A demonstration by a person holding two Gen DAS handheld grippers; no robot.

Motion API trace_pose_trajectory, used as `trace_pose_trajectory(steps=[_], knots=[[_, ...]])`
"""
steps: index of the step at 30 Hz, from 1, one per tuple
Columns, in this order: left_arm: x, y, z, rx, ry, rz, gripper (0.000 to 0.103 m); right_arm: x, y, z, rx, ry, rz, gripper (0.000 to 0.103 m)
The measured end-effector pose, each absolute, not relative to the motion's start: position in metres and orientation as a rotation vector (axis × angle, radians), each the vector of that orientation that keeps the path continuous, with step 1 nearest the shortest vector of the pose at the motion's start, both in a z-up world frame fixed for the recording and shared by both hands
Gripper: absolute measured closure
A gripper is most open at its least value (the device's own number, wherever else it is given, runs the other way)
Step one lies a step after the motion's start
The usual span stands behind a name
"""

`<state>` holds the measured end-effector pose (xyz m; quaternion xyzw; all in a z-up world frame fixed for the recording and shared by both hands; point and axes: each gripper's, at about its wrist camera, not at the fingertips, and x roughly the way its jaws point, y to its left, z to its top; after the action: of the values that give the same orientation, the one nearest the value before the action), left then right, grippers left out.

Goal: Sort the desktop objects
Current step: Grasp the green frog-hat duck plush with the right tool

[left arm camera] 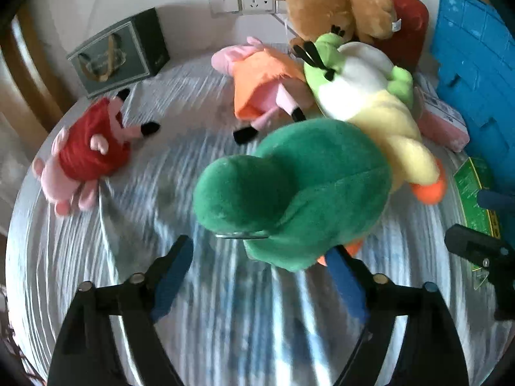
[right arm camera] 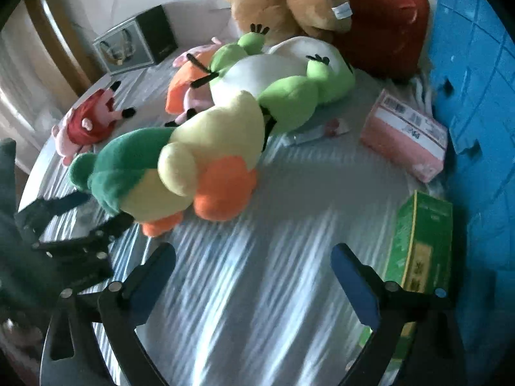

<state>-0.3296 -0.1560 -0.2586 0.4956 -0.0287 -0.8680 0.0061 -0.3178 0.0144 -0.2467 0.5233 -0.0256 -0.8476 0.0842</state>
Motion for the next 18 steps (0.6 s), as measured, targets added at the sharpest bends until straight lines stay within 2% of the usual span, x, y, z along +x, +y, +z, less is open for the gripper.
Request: trace_pose_trajectory(steps=[3,5,8,11,14,18], knots=[[-0.339,-0.168,-0.252,1.487,-0.111,-2.713,0.007,-0.337,0.01,-0.249,1.534,-0.068,-2.552,0.005],[-0.349,-0.18,-0.243,1.428,-0.059,-2.711,0.007,-0.353,-0.001,-0.247,1.482,-0.087,-2.557,0.006],[-0.362,-0.19,-0.236,1.424,-0.012,-2.72,0.007,-0.372,-0.017,-0.239,1.394,-0.091,-2.547,0.022],[-0.357,-0.188,-0.238,1.494,-0.006,-2.737,0.007,-0.384,-0.032,-0.238,1.381,-0.061,-2.521,0.029],[-0.339,-0.182,-0.242,1.548,0.105,-2.786,0.007,-0.392,-0.038,-0.242,1.376,-0.057,-2.514,0.029],[-0.342,-0.155,-0.26,1.586,0.015,-2.769,0.007,-0.395,-0.039,-0.244,1.368,-0.091,-2.516,0.029]])
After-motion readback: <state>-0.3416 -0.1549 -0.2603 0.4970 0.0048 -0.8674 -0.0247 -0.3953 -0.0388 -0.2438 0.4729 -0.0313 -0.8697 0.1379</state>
